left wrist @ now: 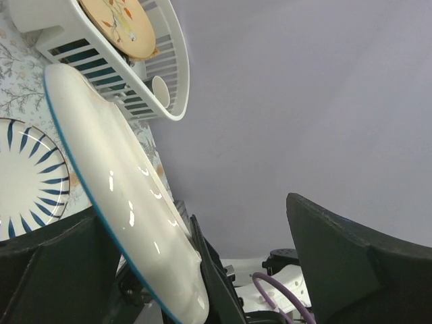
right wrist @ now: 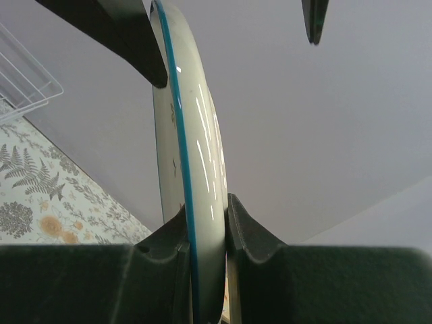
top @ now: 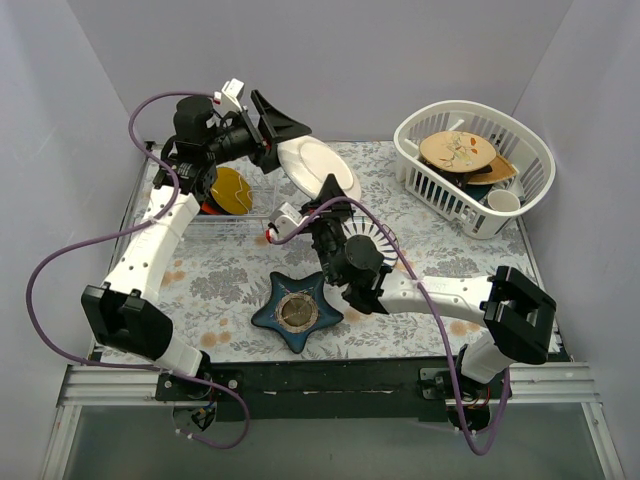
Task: Load the plates into the dish rack
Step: Insert the plate into the dish rack.
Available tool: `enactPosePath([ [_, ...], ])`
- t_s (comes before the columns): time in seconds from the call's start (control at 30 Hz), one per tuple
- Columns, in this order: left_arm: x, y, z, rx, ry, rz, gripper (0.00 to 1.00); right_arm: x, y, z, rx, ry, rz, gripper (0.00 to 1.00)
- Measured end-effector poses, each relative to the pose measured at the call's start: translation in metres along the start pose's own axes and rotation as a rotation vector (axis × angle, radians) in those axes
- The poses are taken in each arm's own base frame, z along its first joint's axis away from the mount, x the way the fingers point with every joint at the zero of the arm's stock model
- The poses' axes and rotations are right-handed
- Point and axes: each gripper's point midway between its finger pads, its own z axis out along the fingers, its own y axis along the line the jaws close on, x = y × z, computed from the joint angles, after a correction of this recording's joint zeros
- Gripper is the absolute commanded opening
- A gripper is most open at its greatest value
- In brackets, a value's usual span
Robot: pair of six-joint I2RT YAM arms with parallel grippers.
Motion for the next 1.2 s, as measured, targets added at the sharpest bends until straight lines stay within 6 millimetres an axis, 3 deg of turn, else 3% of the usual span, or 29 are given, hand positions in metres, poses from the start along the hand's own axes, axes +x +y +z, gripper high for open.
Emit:
enactPosePath([
  [0.17, 0.022, 0.005, 0.007, -0.003, 0.061, 0.004, 0.89, -0.008, 0.001, -0.002, -0.007, -0.027, -0.027, 0.01],
  [0.4, 0.041, 0.025, 0.009, -0.042, 0.106, -0.022, 0.55, -0.007, 0.003, -0.005, -0.006, -0.037, -0.058, 0.01],
  [0.43, 0.041, 0.026, 0.009, -0.044, 0.107, -0.022, 0.46, -0.007, 0.004, -0.005, -0.006, -0.036, -0.062, 0.01],
  [0.73, 0.043, 0.024, 0.006, -0.061, 0.103, -0.091, 0.03, -0.007, 0.002, -0.006, 0.012, -0.039, -0.054, 0.01],
  [0.83, 0.044, 0.023, 0.005, -0.082, 0.103, -0.181, 0.0, -0.006, 0.003, -0.007, 0.012, -0.039, -0.072, 0.01],
  [0.93, 0.044, 0.025, 0.006, -0.077, 0.103, -0.158, 0.0, -0.006, 0.003, -0.007, 0.012, -0.041, -0.082, 0.01],
  [1.03, 0.044, 0.027, 0.007, -0.066, 0.099, -0.145, 0.0, -0.004, 0.004, -0.008, 0.013, -0.037, -0.082, 0.35],
  [1.07, 0.044, 0.027, 0.007, -0.063, 0.099, -0.144, 0.0, -0.004, 0.004, -0.008, 0.013, -0.034, -0.081, 0.5],
  [1.2, 0.044, 0.029, 0.009, -0.05, 0.098, -0.099, 0.0, -0.002, 0.002, -0.009, 0.023, -0.022, -0.056, 0.68],
])
